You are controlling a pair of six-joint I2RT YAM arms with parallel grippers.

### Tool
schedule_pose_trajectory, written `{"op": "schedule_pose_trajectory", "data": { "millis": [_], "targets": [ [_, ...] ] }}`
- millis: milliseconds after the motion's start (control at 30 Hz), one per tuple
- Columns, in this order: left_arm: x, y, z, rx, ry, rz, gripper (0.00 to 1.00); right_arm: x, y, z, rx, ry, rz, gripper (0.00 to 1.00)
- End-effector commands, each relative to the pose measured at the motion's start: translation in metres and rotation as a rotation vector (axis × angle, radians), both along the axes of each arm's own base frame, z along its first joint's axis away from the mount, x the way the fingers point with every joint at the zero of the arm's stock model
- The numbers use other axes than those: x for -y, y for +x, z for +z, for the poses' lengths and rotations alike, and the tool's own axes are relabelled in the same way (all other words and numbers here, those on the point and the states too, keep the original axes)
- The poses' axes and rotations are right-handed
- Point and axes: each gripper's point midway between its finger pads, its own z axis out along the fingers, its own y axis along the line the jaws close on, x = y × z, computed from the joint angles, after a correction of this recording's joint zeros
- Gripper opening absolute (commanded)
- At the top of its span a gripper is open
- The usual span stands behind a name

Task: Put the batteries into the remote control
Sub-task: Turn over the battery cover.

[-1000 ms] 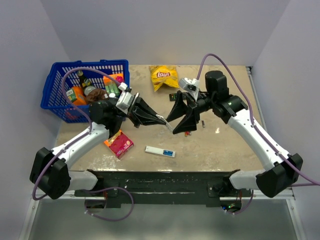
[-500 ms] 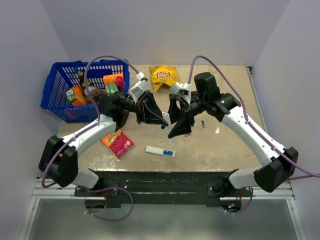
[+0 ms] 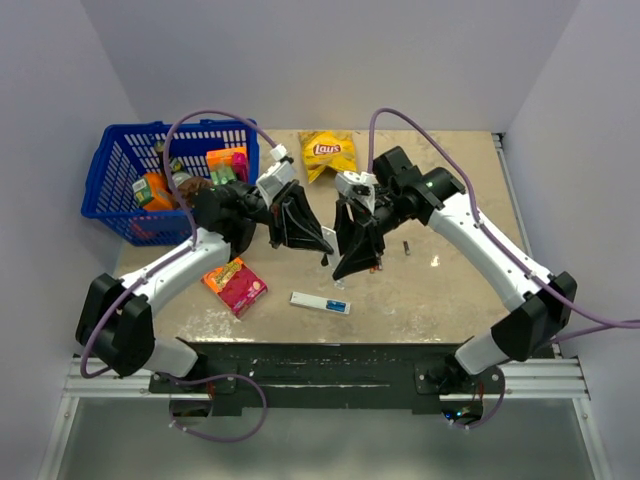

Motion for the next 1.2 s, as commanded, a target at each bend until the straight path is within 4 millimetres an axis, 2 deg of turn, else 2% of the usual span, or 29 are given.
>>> {"op": "schedule_pose_trajectory", "data": {
  "millis": [0,233,367,433,500,533,600,633,700,733,800,833,900,933,1033,1133,1167],
  "targets": [
    [-0.025,-0.042,0.049,0.631,-0.387,-0.008,0.0,0.004,-0.021,0.022,-0.025,0.115,0.077,0.44],
    [-0.027,-0.043,0.048,0.645,-0.383,-0.01,0.0,0.004,-0.024,0.025,0.0,0.132,0.086,0.26],
    [-0.026,-0.043,0.048,0.64,-0.382,-0.012,0.02,0.005,-0.025,0.026,0.008,0.135,0.086,0.09],
    [-0.025,-0.042,0.047,0.636,-0.379,-0.01,0.03,0.004,-0.024,0.025,0.006,0.132,0.085,0.05],
    [-0.025,-0.041,0.047,0.635,-0.379,-0.011,0.09,0.004,-0.024,0.023,0.007,0.124,0.085,0.02],
    [-0.025,-0.041,0.047,0.632,-0.377,-0.011,0.16,0.004,-0.024,0.021,0.006,0.118,0.083,0.01],
    [-0.025,-0.041,0.047,0.629,-0.374,-0.012,0.23,0.004,-0.022,0.019,0.005,0.11,0.08,0.0],
    [-0.024,-0.039,0.046,0.628,-0.37,-0.011,0.35,0.004,-0.022,0.018,0.002,0.105,0.079,0.0],
    [-0.025,-0.038,0.046,0.623,-0.364,-0.008,0.46,0.003,-0.021,0.015,-0.005,0.088,0.076,0.0],
    [-0.025,-0.037,0.046,0.623,-0.361,-0.005,0.56,0.003,-0.02,0.013,0.001,0.076,0.072,0.0],
    [-0.027,-0.033,0.046,0.619,-0.356,0.008,0.63,0.002,-0.017,0.01,0.001,0.063,0.067,0.0],
    [-0.028,-0.032,0.046,0.617,-0.353,0.012,0.72,0.003,-0.014,0.007,0.003,0.045,0.058,0.0],
    [-0.031,-0.025,0.046,0.603,-0.34,0.038,0.77,0.004,-0.008,0.002,-0.004,0.02,0.04,0.0],
    [-0.033,-0.022,0.046,0.594,-0.341,0.052,0.84,0.005,-0.002,-0.002,-0.011,0.006,0.023,0.0],
    [-0.043,-0.009,0.048,0.566,-0.336,0.12,0.89,0.008,0.011,-0.012,-0.006,-0.047,-0.016,0.0],
    [-0.055,0.014,0.053,0.541,-0.337,0.238,0.89,0.009,0.023,-0.021,0.017,-0.089,-0.045,0.0],
    [-0.054,0.024,0.053,0.469,-0.307,0.269,0.89,0.008,0.028,-0.025,0.029,-0.113,-0.06,0.0]
  ]
}}
